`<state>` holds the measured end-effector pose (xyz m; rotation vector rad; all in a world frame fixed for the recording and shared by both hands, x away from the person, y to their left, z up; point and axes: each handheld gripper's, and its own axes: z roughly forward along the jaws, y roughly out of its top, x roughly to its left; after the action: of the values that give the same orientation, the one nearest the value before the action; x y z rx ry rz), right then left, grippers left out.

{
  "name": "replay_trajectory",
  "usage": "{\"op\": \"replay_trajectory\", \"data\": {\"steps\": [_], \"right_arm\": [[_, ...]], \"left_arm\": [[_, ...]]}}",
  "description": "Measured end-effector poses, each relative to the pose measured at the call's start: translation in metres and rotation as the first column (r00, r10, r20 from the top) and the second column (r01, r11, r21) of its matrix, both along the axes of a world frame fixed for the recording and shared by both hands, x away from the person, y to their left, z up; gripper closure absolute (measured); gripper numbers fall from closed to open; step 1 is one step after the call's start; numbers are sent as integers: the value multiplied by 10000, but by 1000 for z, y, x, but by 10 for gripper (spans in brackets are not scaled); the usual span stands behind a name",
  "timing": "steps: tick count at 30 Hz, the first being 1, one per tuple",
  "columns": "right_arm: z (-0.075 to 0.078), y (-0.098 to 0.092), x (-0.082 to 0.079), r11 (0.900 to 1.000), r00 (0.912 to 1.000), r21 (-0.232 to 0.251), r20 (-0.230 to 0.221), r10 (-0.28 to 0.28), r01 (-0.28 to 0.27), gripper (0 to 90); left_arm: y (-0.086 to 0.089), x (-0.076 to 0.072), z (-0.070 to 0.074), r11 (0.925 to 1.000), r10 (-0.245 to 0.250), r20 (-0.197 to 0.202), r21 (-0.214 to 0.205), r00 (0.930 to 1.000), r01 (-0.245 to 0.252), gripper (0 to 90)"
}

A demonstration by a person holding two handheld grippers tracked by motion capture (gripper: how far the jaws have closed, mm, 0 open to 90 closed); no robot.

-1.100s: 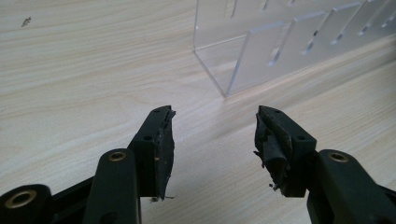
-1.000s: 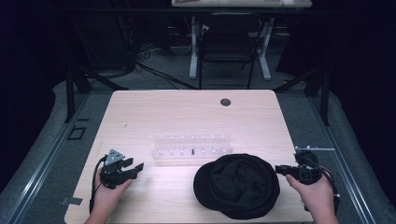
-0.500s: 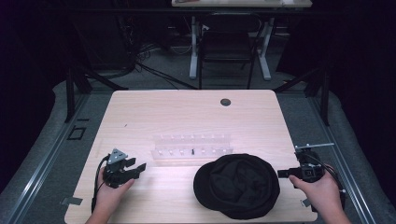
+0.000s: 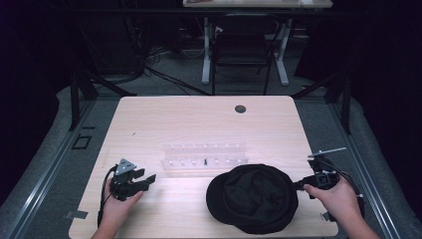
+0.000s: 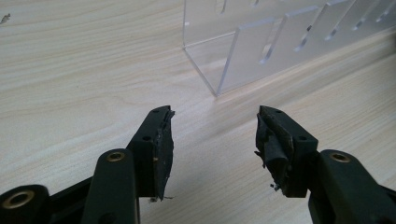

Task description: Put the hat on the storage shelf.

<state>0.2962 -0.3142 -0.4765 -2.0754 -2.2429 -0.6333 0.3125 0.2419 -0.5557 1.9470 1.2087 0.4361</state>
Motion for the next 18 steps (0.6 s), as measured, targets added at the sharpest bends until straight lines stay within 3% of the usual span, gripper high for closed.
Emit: {"op": "replay_trajectory", "data": {"steps": [9, 11, 18], "right_arm": [[-7, 2, 8, 9988, 9985, -331, -435, 334, -348, 709], [-9, 3, 11, 9995, 9989, -190, -414, 238, -246, 711], [-13, 5, 19, 9970, 9939, -283, -856, 691, -717, 735]], "left_arm": [[-1, 0, -1, 10000, -45, -66, 55, 10000, 46, 460], [-1, 0, -1, 10000, -51, -75, 54, 10000, 51, 460], [-2, 0, -1, 9999, -116, -182, 89, 9998, 118, 460]]}}
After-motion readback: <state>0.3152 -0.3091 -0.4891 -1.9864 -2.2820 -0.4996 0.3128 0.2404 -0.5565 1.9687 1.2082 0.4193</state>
